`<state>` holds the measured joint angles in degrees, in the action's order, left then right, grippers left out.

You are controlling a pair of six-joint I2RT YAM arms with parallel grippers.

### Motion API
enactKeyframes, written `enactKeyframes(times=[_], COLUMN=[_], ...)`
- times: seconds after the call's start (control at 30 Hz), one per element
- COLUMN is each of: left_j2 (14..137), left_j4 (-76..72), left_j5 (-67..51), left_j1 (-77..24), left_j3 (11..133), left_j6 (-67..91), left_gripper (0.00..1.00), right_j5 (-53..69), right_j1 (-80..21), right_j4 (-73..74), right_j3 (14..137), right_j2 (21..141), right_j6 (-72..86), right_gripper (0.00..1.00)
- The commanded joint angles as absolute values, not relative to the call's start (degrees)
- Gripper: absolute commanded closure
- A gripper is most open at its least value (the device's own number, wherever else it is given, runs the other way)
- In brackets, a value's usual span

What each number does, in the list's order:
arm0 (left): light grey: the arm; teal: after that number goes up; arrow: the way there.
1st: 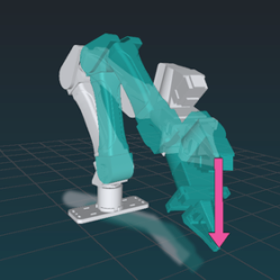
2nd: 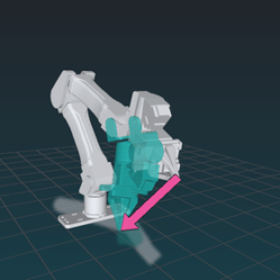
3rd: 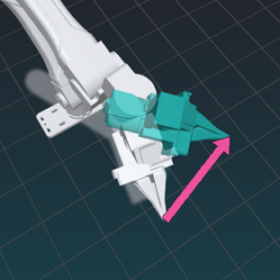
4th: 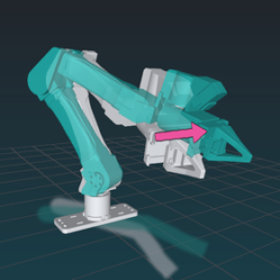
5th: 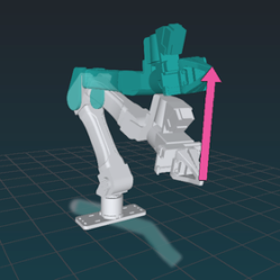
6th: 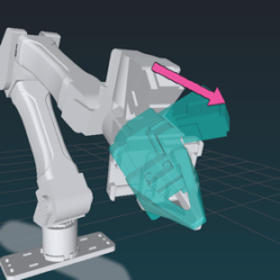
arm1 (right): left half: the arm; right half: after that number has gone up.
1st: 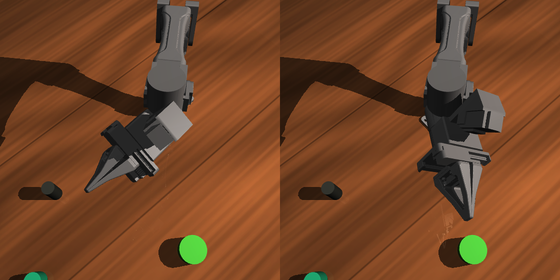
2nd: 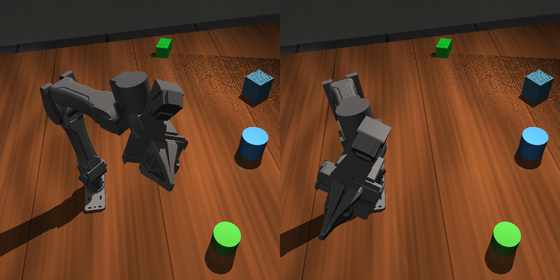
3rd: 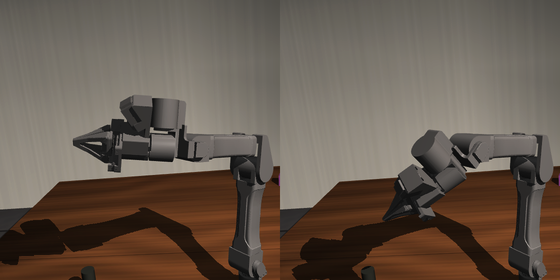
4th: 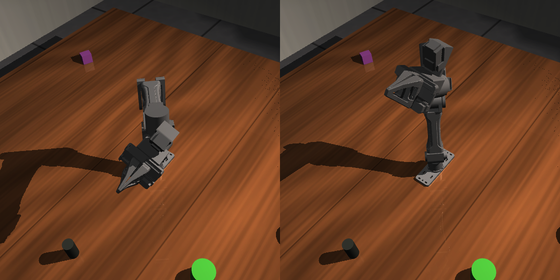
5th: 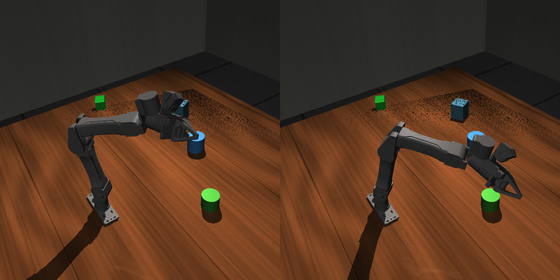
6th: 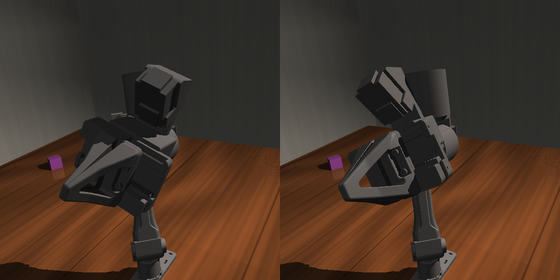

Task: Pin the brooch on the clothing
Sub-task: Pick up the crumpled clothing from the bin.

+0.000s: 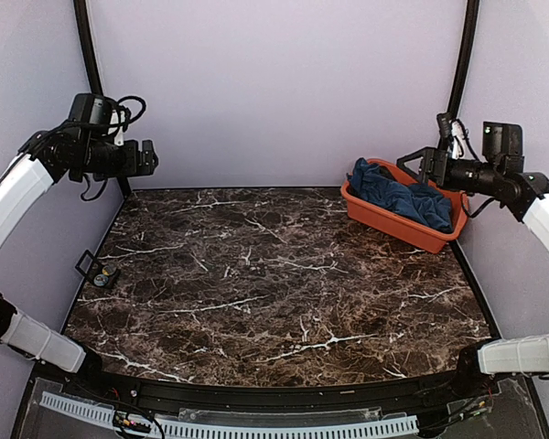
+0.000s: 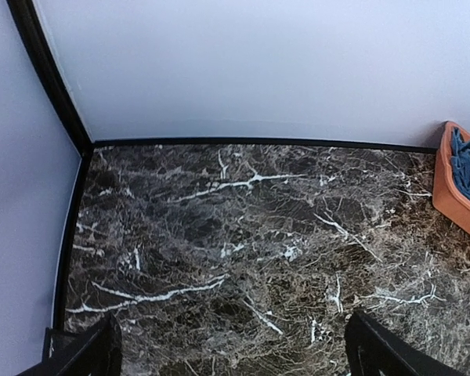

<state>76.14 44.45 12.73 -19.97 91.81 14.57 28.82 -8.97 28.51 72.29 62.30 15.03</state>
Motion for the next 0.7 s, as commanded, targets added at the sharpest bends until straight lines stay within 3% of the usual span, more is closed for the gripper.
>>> enactKeyframes(times=[0.0, 0.13, 0.3, 0.67], left_j2=[79.29, 79.12, 80.08, 82.79], left_j4=[46.94, 42.28, 38.78, 33.60], left_j5=[11.19, 12.28, 11.80, 4.59], left_j1=[-16.31, -15.11, -15.09, -15.12], left_j3=[84.93, 78.33, 75.98, 73.69], left_j6=[21.84, 21.91, 20.85, 20.21], left_gripper=[0.01, 0.01, 0.01, 0.01], right_j5=[31.13, 28.86, 15.88, 4.34], right_j1=[-8.62, -8.68, -8.68, -8.74], right_j4=[18.66, 19.96, 23.13, 23.17], right_j3=[64.07, 63.47, 66.03, 76.50], right_j2=[63.30, 65.27, 66.65, 85.14], right_j6=[18.15, 16.49, 12.66, 10.51], right_gripper=[0.01, 0.01, 0.01, 0.01])
